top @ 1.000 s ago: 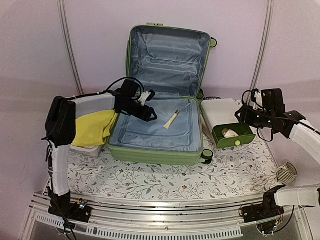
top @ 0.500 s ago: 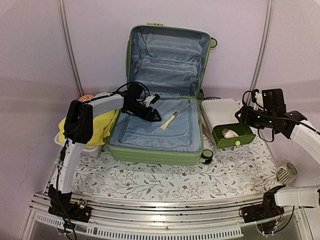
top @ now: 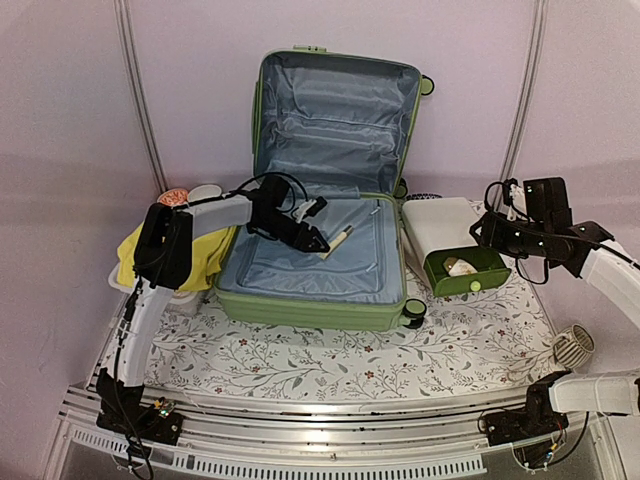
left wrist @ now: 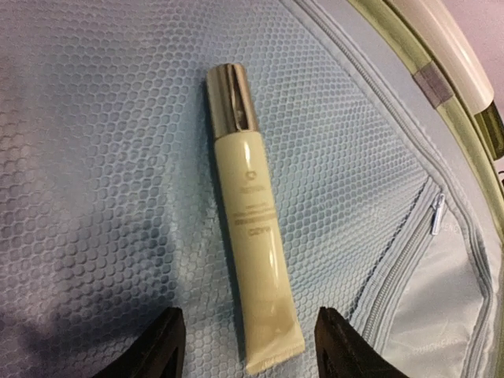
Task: Open, take out, and arrange the luggage
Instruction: Pick up the makeup from the opened luggage.
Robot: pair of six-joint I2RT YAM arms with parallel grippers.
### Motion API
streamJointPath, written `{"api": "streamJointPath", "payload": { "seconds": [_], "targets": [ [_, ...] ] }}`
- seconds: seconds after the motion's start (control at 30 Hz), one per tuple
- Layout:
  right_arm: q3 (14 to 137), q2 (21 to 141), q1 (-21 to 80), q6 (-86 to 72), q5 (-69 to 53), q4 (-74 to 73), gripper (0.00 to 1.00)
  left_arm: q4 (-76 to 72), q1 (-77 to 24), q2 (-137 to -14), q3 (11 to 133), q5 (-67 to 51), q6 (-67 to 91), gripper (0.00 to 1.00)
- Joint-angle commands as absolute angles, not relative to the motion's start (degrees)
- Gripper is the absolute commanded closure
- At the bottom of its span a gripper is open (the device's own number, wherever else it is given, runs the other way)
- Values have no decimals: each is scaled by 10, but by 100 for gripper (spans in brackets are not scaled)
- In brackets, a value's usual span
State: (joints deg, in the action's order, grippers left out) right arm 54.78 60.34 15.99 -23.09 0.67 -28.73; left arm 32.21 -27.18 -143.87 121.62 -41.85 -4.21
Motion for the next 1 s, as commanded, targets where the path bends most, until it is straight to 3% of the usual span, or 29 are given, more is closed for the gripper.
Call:
{"api": "streamJointPath", "payload": {
  "seconds": [0.0,0.27,0.47,0.67,0.97],
  "targets": [
    [564,598,158,-231,1,-287,43,338,-286,-1460,1216,-419,-49,39],
    [559,597,158,-234,0,-287,43,343,-287,-1455,1202,-383,-39,37],
    [556,593,158,-234,0,-287,43,386,-288,-1467,1200,-455,-72,48],
    [553,591,158,-235,-3,-287,43,385,-289,-1468,1191,-470,-68,50],
    [546,580,159,-239,-7,-289,43,366,-289,-1458,1176,-468,-52,78]
  ]
}}
